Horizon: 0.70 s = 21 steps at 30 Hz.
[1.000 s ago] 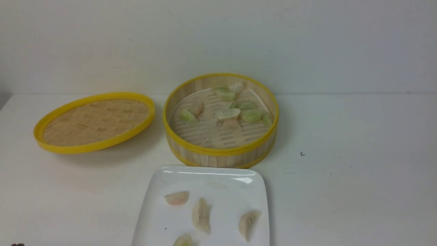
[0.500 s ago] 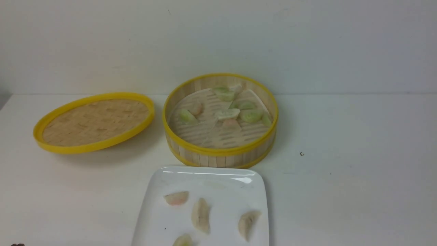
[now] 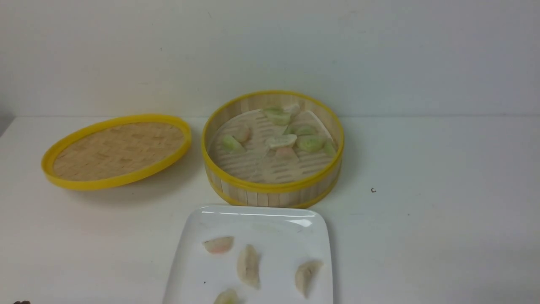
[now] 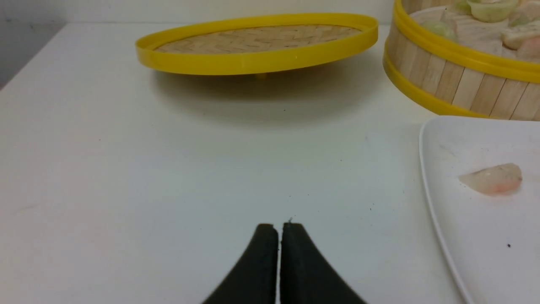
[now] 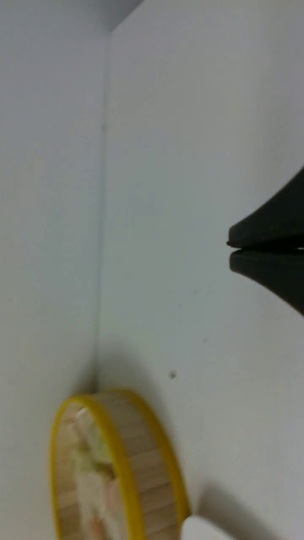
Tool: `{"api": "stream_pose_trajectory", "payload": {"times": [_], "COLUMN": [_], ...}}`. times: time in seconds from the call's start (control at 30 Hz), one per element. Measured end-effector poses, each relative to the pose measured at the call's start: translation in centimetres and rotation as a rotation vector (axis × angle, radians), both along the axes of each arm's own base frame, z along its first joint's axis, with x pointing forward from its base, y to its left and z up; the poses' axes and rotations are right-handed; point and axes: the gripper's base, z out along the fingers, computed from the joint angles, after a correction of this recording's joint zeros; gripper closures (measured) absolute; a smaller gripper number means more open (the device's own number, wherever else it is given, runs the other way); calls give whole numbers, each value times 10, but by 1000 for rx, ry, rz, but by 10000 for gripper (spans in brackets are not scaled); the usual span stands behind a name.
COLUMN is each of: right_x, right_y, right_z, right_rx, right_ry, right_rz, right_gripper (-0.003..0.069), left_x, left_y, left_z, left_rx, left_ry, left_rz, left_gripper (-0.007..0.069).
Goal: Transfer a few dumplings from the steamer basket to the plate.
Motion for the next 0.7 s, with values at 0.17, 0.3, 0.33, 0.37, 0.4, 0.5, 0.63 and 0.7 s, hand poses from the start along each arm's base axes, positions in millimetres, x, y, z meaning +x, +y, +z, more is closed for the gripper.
{"api": "stream_pose_trajectory", "payload": {"times": [0.17,0.3,0.33,0.37,0.4,0.5,0.63,0.7], "right_x": [0,0,0,0,0,0,0,0], "right_y": [-1,-1,-1,-1,-1,-1,-1,-1], "right_z": [0,0,0,0,0,0,0,0], "right_rx": [-5,-5,-5,-5,-5,-5,-5,-6], "right_ry": [-11,-12,-12,-12,-12,-12,-12,-12], "right_rz": [-17,-17,-17,-17,-17,-17,-17,-17], "right_gripper": [673,673,673,673,673,673,673,673], "left_x": [0,0,0,0,0,0,0,0], "left_y": [0,0,0,0,0,0,0,0], "left_z": [0,0,0,0,0,0,0,0], "left_rx": [0,0,0,0,0,0,0,0], "left_ry": [-1,-1,-1,-1,-1,-1,-1,-1], "left_rz": [0,0,0,0,0,0,0,0], "left_gripper": [631,631,631,631,631,631,631,631]}}
